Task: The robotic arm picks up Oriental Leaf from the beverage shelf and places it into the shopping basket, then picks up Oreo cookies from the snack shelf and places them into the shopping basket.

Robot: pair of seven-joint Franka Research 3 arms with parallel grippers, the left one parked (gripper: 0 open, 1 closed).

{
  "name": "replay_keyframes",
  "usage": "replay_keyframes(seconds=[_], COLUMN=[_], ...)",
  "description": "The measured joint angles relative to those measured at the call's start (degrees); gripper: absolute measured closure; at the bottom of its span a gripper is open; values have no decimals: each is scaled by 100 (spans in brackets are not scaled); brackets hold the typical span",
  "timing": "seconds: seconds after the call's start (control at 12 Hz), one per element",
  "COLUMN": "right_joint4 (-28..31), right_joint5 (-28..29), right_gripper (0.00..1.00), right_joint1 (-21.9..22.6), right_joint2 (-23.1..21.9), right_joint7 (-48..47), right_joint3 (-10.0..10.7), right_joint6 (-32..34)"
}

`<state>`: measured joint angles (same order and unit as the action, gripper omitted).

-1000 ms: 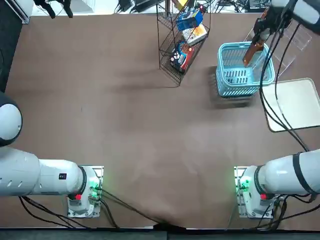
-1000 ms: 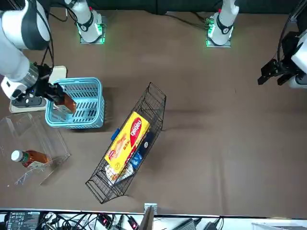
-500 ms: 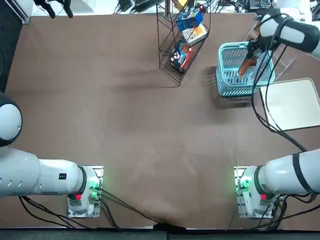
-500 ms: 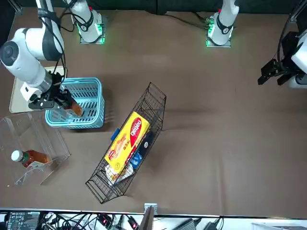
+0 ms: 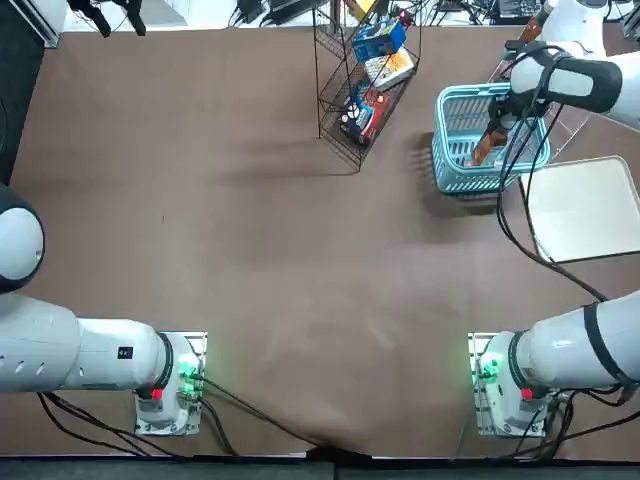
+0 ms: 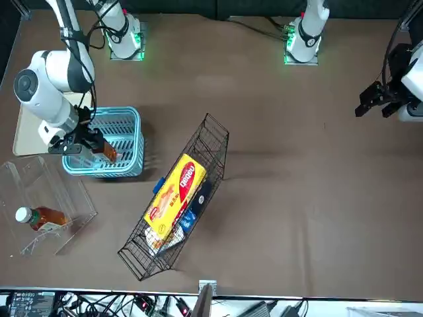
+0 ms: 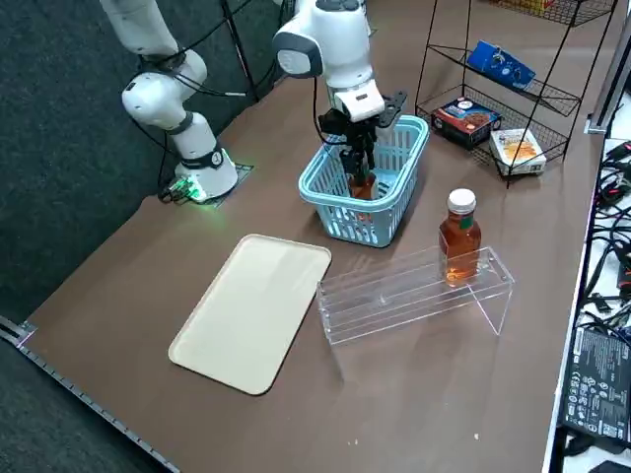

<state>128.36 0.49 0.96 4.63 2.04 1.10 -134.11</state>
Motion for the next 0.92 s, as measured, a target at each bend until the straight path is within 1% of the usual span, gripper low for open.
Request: replay_keyframes(seconds=[0.25, 0.33, 0.42, 0.5, 0.58, 0.75, 0.92], right_joint4=[0, -2, -14, -68, -132, -378, -777], right_joint5=[0, 0, 0, 0, 0, 0, 0], right_gripper=[45, 38, 28, 7, 0, 0, 0], right_joint1=[-4, -8, -10, -11, -11, -11, -8], right_joint2=[46, 47, 41, 7, -10, -55, -135], right_joint7=[-1, -1, -2, -3, -3, -3, -3], right_joint3=[0, 0, 0, 2, 2, 2, 2], right_joint6=[-25, -25, -25, -21, 7, 287, 810])
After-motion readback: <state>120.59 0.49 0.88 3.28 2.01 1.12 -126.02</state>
